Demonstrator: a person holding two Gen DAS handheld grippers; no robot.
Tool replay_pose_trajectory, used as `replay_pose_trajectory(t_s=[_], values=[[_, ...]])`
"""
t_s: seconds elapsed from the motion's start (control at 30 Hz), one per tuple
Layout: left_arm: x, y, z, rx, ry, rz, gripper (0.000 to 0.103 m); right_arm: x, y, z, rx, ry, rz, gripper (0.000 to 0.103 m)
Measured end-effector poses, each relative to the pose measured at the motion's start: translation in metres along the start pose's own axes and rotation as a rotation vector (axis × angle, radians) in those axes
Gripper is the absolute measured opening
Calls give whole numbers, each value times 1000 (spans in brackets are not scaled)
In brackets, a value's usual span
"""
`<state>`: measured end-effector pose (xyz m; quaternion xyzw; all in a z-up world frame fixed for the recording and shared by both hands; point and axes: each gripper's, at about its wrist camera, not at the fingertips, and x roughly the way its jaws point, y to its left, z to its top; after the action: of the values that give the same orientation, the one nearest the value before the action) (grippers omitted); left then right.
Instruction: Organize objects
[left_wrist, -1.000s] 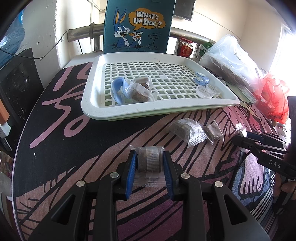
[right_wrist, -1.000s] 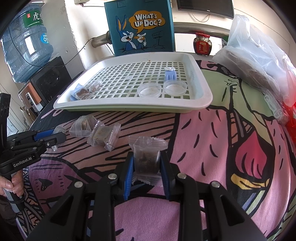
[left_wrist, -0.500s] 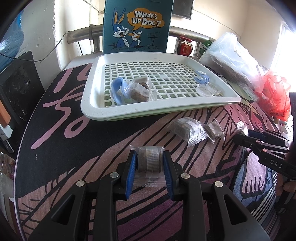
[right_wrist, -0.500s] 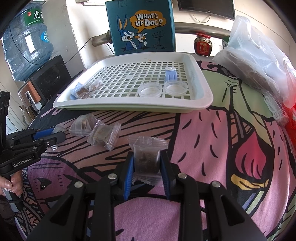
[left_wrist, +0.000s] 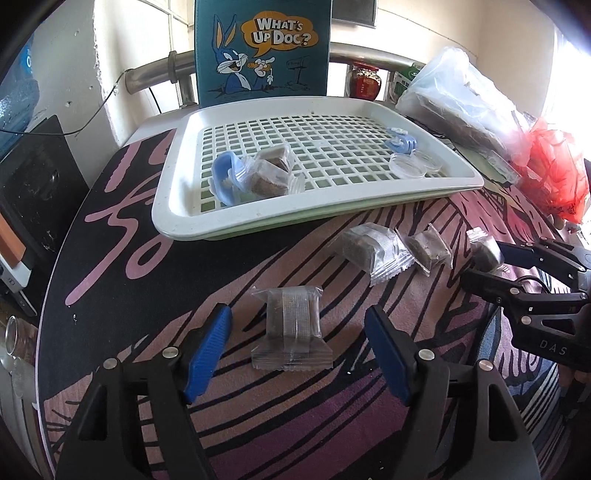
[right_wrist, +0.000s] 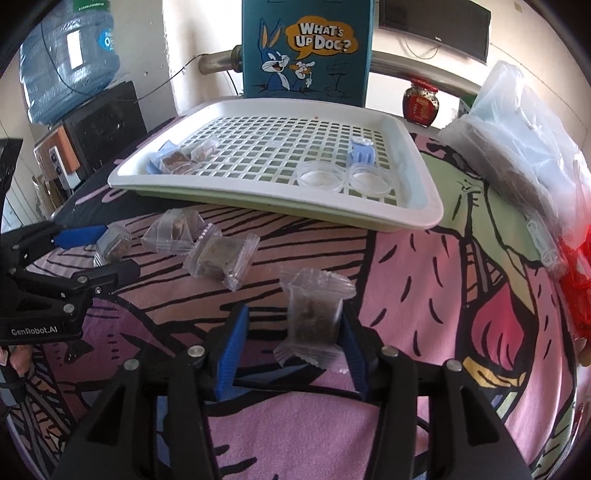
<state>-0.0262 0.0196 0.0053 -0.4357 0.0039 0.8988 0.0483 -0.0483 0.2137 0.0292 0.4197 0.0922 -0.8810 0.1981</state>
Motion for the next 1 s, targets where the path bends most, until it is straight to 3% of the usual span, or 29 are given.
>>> replay_pose_trajectory(t_s=[0.07, 0.17, 0.23, 0.4, 0.57, 1.0], values=[[0, 1, 0, -3, 1, 7, 75, 0, -3, 0, 13, 0, 13, 51], [3, 1, 0, -4, 12, 27, 87, -1, -3, 0, 16, 1, 7, 53], [4, 1, 0, -7, 20, 42, 90, -1, -4, 0, 27, 2, -42, 64], [10, 2, 1, -4, 43, 54, 103, 0, -15, -1, 82, 8, -25, 70], [10, 2, 0, -3, 44, 54, 103, 8, -10, 0, 62, 44, -33, 103], [10, 2, 0, -4, 44, 55, 103, 8, -10, 0, 60, 51, -33, 103]])
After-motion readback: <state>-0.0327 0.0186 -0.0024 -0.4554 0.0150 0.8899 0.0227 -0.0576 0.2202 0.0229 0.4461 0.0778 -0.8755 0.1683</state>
